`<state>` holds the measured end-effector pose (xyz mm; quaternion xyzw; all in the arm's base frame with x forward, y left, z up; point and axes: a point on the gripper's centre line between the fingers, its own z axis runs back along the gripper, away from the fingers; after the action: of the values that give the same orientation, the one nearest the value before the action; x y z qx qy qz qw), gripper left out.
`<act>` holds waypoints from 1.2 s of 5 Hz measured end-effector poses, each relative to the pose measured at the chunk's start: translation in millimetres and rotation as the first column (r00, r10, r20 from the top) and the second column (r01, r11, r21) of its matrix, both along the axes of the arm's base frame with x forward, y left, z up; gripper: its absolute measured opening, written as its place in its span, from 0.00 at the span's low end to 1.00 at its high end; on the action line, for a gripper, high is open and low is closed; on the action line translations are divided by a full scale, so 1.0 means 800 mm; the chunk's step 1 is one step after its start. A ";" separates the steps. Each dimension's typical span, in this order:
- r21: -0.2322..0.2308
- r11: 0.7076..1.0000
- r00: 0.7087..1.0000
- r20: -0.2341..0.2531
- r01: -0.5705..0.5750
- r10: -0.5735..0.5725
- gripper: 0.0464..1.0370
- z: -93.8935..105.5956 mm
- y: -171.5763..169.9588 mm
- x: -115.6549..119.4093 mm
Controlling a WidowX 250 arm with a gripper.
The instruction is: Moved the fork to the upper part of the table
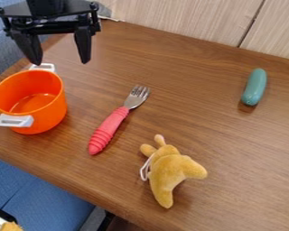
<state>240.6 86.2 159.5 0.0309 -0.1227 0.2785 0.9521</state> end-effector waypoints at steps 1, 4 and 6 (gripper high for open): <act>-0.007 1.000 1.000 -0.020 0.000 0.000 0.96 -0.007 -0.001 -0.002; -0.010 0.976 0.974 -0.058 0.219 -0.219 0.96 -0.025 -0.080 -0.027; 0.024 0.957 0.951 -0.117 0.290 -0.286 0.96 -0.066 -0.094 -0.031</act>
<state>216.0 10.8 106.6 0.0477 -0.0778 0.1320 0.9870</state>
